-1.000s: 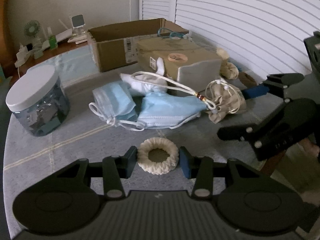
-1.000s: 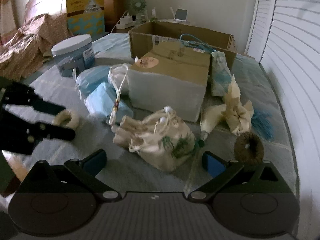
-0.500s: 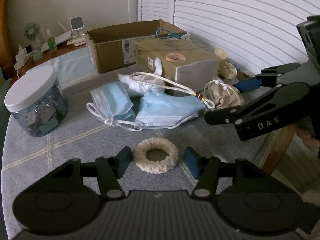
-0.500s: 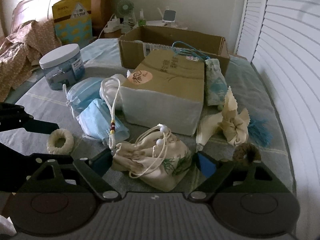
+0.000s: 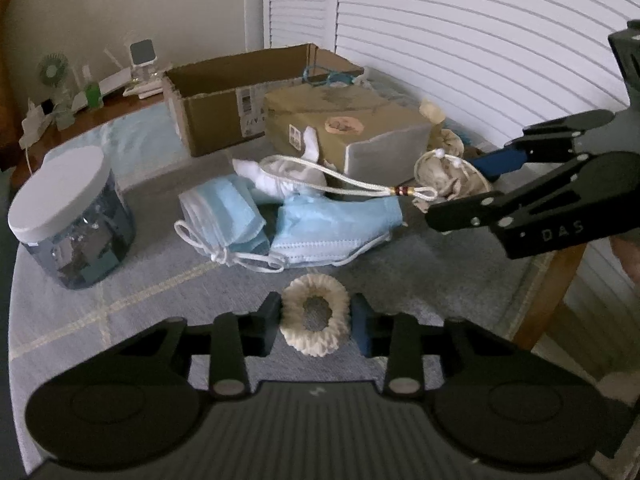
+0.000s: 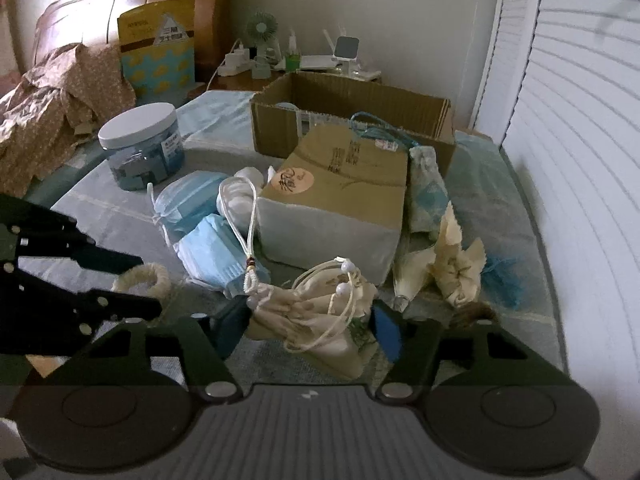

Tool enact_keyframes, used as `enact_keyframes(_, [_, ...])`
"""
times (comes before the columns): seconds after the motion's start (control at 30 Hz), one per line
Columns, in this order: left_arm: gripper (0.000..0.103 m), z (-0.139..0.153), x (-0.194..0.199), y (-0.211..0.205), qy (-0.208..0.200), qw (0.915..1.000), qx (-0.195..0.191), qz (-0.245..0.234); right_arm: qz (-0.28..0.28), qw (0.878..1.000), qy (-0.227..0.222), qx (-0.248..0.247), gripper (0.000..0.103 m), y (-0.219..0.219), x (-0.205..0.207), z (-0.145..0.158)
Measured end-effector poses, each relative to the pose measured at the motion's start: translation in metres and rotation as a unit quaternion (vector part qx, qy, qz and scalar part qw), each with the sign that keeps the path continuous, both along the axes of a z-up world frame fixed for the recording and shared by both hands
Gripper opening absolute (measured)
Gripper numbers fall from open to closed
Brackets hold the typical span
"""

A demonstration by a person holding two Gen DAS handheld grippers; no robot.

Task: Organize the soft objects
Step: 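Grasp the cream drawstring pouch with the right tool while the left tool lifts the ring, then drop the pouch into the cardboard box with the right tool while the left tool drops the ring there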

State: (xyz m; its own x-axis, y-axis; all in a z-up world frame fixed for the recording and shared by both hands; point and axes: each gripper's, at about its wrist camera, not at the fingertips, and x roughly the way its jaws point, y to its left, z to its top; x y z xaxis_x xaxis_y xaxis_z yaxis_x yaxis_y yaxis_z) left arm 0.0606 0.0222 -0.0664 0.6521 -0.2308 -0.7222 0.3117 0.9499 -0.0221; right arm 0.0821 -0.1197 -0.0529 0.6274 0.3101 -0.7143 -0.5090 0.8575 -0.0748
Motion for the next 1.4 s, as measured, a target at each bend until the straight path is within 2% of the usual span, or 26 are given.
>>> enact_keyframes(0.43, [0.036, 0.023, -0.001, 0.01, -0.009, 0.9995, 0.001, -0.029, 0.006, 0.999, -0.034, -0.022, 0.067, -0.008, -0.011, 0.049])
enact_keyframes(0.77, [0.036, 0.031, -0.006, 0.013, -0.027, 0.9986, -0.002, -0.045, -0.002, 0.997, -0.078, -0.028, 0.067, -0.001, 0.016, 0.102])
enact_keyframes(1.1, [0.036, 0.035, -0.005, 0.02, -0.041, 0.998, -0.017, -0.046, -0.007, 0.994, -0.103, -0.042, 0.067, 0.026, 0.082, 0.143])
enact_keyframes(1.27, [0.036, 0.034, -0.001, 0.025, -0.039, 0.9983, -0.018, -0.04, -0.016, 0.994, -0.101, -0.026, 0.067, 0.045, 0.128, 0.159])
enact_keyframes(1.4, [0.036, 0.033, 0.004, 0.03, -0.037, 0.9986, -0.02, -0.031, -0.026, 0.996, -0.086, -0.024, 0.067, 0.06, 0.168, 0.159])
